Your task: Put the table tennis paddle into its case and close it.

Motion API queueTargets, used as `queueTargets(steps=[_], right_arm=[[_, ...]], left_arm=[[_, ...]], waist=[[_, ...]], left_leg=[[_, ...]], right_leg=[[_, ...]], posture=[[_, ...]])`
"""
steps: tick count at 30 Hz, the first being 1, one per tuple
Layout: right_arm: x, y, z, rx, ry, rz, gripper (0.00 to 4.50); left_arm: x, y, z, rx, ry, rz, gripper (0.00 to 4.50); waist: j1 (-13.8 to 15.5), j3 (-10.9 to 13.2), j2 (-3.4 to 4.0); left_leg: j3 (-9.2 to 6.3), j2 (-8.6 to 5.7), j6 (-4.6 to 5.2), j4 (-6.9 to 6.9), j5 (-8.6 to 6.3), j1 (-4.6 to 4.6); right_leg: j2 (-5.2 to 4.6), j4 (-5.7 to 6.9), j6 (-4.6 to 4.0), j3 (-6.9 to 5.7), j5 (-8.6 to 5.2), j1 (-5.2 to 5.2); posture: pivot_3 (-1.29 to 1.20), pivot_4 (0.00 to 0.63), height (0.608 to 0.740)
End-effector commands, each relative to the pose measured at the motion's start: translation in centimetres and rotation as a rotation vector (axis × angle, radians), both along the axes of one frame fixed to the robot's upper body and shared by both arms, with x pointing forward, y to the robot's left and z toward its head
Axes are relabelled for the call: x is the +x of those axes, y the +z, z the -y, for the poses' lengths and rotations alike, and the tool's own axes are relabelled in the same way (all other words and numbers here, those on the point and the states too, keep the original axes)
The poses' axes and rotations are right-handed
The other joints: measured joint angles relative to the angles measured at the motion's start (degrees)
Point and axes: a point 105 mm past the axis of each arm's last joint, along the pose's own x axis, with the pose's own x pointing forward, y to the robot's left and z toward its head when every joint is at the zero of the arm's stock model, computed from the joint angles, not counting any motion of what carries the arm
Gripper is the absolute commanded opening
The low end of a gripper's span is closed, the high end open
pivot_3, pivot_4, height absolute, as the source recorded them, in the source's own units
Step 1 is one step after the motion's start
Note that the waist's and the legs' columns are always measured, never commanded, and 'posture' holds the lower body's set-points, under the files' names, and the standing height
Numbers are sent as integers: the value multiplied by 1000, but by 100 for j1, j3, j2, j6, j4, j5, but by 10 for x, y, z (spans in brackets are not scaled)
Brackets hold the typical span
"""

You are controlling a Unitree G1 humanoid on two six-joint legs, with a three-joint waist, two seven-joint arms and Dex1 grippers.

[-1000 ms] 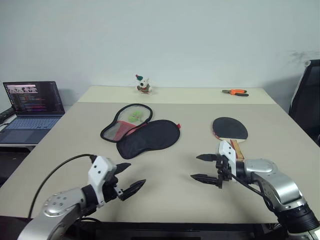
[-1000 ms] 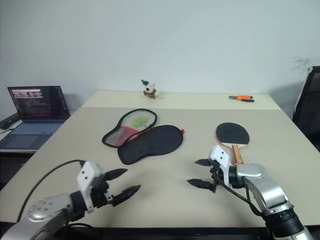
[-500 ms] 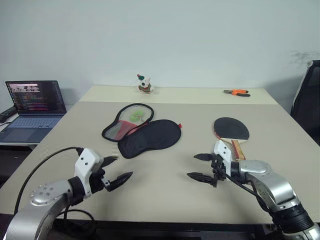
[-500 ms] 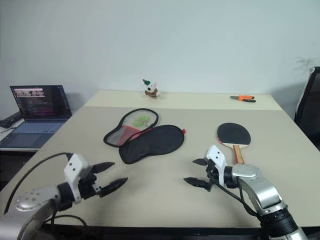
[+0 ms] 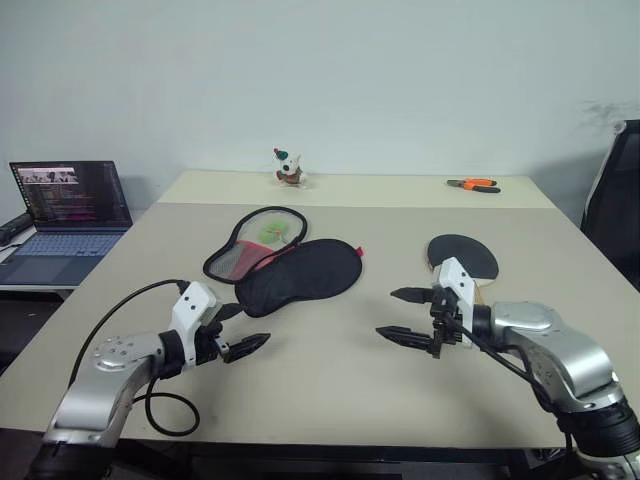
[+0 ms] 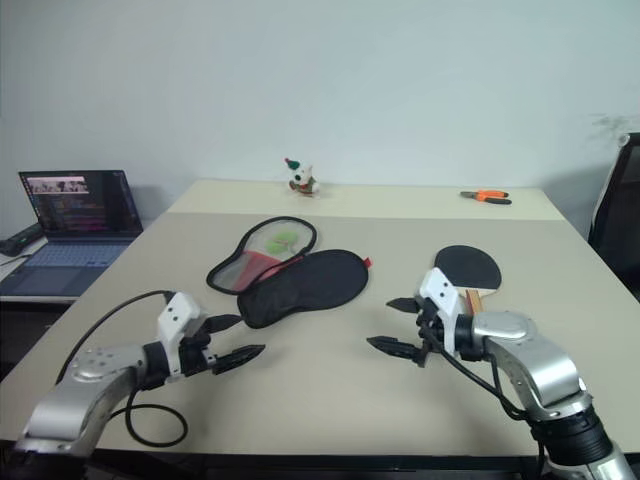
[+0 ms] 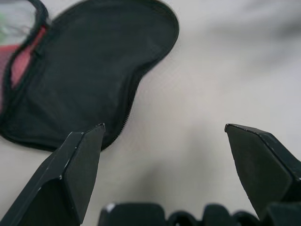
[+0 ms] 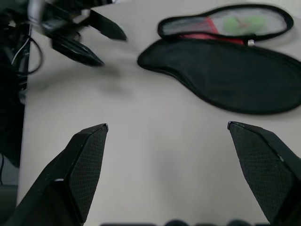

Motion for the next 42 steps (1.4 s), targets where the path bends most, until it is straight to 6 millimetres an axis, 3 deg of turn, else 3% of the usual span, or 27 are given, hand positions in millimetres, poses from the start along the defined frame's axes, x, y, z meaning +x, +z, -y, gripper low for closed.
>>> queueTargets(steps=[1, 6, 12, 20, 23, 29, 33, 37, 42], right_arm=[[-9, 22, 0, -16, 53, 80, 4500], [-5, 37, 3, -38, 43, 157, 4500], [-4, 35, 4, -33, 27, 156, 4500], [-1, 36, 9, -21, -15, 166, 4500], [0, 36, 11, -17, -35, 167, 4500], [3, 38, 14, -11, -55, 175, 4500], [5, 40, 16, -8, -72, 179, 4500], [8, 42, 20, -6, -90, 180, 4500], [8, 39, 25, -13, -98, 159, 4500]], left_arm=[[13, 10, -1, 25, -28, 44, 4472], [36, -2, 2, 73, -52, 26, 4472], [42, -17, 7, 120, -128, -26, 4472], [54, -17, -5, 123, -104, -42, 4472], [54, -20, -9, 118, -98, -57, 3898], [48, -27, -4, 102, -136, -94, 1642], [51, -21, 3, 50, -123, -77, 180], [54, -11, 34, -4, -134, -47, 21], [45, -5, 92, -109, -193, -80, 21]], waist=[[-3, 0, 0], [-4, 0, 0], [-20, 0, -1], [-14, -2, -3], [-19, -2, -3], [-20, -2, -3], [-18, -2, -3], [6, -2, -3], [26, -1, -4]], left_leg=[[2, 0, 0, 0, 0, 0], [7, -7, 0, 2, 0, 1], [11, -4, 1, 2, -1, -13], [14, -10, 0, 30, 1, -90], [14, -10, 0, 30, 1, -86], [15, -10, 0, 38, 2, -80], [15, -10, 0, 39, 2, -81], [12, -6, 0, 42, 2, -84], [1, -3, 0, 68, 2, -102]], right_leg=[[3, -1, 0, 0, 0, 0], [10, 0, 0, -2, 0, -1], [18, 2, 0, 1, 1, -18], [15, 47, -1, 2, 2, -104], [16, 53, -2, 2, 2, -105], [18, 69, -3, 5, 1, -105], [18, 69, -3, 5, 1, -105], [14, 69, -2, 5, 1, -105], [-4, 80, 3, 2, -1, -104]], posture=[[0, 150, 740], [0, 150, 740], [0, 150, 740], [0, 150, 740], [0, 150, 740], [0, 150, 740], [0, 150, 740], [0, 150, 740], [0, 150, 740]])
